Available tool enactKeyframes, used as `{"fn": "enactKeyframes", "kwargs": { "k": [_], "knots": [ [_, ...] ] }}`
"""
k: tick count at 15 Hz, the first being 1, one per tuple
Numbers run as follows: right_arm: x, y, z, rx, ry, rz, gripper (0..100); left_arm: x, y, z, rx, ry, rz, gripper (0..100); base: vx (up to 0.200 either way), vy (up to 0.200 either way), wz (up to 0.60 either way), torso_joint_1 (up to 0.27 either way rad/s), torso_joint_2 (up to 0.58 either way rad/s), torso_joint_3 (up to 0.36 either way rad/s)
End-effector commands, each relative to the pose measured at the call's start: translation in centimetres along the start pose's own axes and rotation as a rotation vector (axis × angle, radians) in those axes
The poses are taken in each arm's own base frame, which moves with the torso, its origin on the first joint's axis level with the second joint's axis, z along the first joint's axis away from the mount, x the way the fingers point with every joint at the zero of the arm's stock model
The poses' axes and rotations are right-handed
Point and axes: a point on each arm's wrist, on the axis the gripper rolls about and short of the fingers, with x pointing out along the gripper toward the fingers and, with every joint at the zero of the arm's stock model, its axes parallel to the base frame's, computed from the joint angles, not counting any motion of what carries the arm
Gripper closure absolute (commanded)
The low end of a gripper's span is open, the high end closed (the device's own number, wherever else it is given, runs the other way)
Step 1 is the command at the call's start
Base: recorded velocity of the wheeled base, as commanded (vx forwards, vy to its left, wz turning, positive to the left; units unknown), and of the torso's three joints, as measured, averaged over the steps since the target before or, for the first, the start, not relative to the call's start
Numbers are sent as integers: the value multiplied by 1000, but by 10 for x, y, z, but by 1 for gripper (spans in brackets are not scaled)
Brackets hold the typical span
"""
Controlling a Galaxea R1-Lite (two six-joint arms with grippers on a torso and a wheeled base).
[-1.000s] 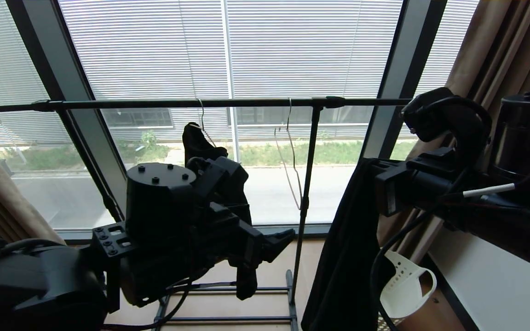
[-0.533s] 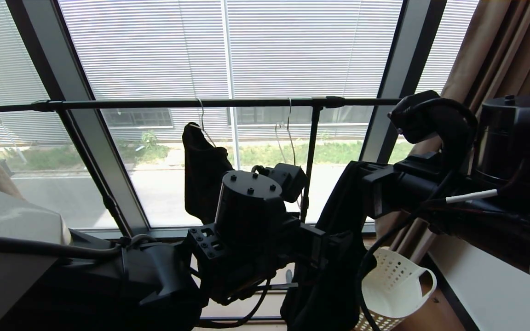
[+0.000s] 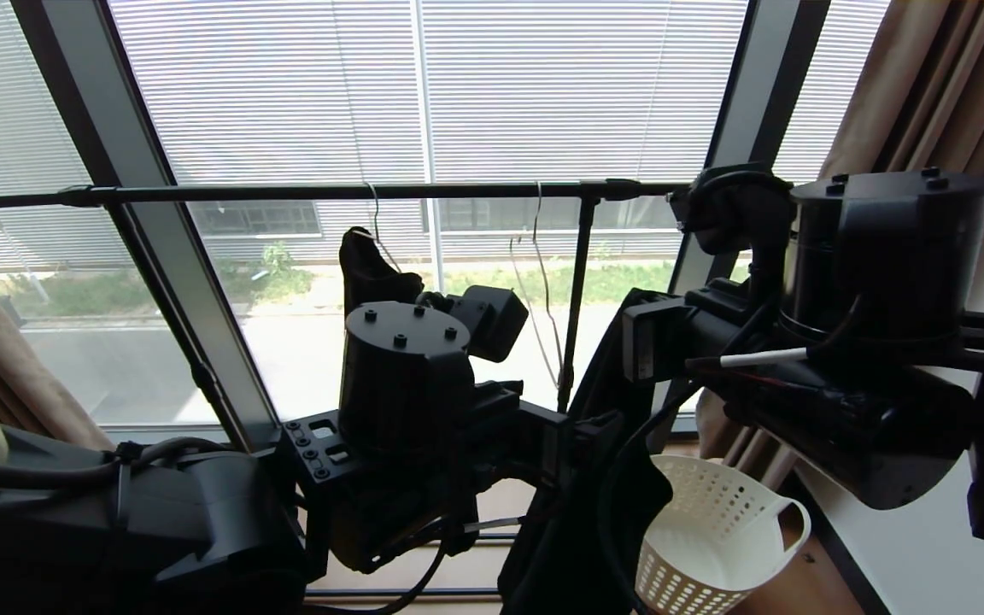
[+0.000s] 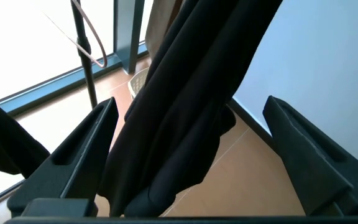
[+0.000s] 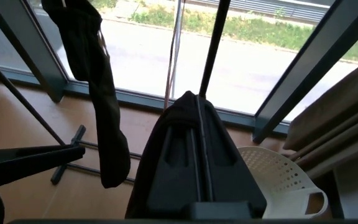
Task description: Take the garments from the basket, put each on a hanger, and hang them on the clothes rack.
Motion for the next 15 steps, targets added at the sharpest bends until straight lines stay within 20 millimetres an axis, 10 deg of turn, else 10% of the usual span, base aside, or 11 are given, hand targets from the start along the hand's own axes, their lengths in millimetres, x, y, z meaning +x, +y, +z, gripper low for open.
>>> {"fn": "enactKeyframes", "kwargs": {
  "k": [1, 15],
  "knots": [
    [3, 9, -6, -15, 14, 7, 100, -5, 0, 6, -2, -21, -3, 0, 0, 0, 0, 0, 0, 0],
    [-2, 12, -3, 0, 4, 25, 100, 26, 15, 5, -44, -20, 47, 0, 0, 0, 0, 0, 0, 0]
  ]
}}
